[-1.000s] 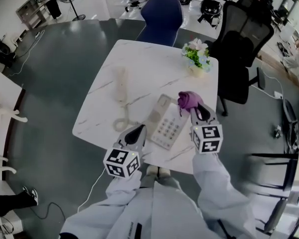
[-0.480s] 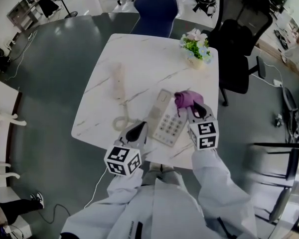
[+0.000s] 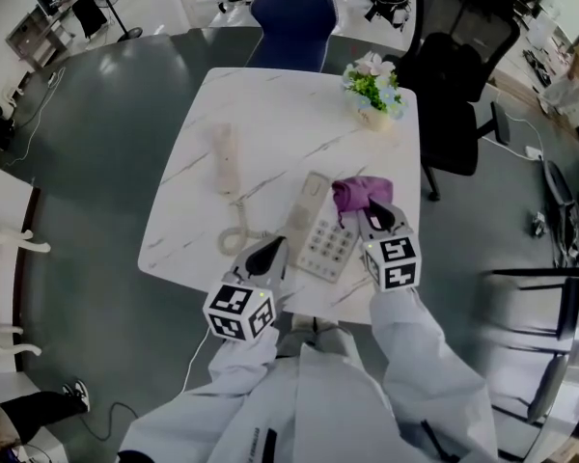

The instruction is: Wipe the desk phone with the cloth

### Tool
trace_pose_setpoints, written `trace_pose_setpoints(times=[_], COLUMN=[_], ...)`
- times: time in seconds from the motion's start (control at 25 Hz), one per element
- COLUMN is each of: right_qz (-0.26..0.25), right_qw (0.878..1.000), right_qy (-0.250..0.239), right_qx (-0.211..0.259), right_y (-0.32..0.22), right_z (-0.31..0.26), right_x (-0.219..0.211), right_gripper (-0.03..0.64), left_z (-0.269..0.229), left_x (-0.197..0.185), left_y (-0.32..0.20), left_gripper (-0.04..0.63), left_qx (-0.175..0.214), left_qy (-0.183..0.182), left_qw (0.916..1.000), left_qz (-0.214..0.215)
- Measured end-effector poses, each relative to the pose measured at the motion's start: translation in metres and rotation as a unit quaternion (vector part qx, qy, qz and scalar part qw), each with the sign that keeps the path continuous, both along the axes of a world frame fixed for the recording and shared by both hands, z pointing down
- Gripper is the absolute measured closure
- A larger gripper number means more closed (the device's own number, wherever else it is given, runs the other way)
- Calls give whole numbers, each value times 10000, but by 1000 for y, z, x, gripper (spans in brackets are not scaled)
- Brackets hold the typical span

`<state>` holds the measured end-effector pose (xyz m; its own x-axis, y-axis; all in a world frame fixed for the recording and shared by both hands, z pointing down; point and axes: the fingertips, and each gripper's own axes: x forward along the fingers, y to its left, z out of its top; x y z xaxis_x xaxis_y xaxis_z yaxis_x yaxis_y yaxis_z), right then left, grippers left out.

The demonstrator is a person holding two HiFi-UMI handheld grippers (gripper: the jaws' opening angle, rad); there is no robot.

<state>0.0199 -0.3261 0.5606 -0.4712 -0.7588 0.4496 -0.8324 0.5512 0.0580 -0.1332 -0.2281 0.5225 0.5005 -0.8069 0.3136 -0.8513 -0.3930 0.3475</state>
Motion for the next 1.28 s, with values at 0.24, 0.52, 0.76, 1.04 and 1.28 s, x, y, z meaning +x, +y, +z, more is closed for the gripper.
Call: trace_pose_setpoints(times=[0.24,0.52,0.76,1.04,1.28], right_qz=[-27,-93,-130,-162,-165], right_qw=[10000,9999,9998,9997,9995], right_qy=[-32,-33,-2,15,57], right_qx=[-28,-93,-118,-204,-246], right_y=[8,20,30,41,49], right_z=[3,4,7,10,13], right_x=[-2,-8,-12,-16,-17], right_gripper=[581,581,581,581,581], left_z=[3,2,4,4,6], left_x=[2,1,4,3,3], left_y=[6,15,22,31,38], left_gripper=[597,597,597,597,597], left_qx=[-6,-9,-5,-27,-31], left_qy=[-8,10,13,11,3], left_qw=[10000,9999,9997,9996,9995], left_qz=[89,115,227,281,310])
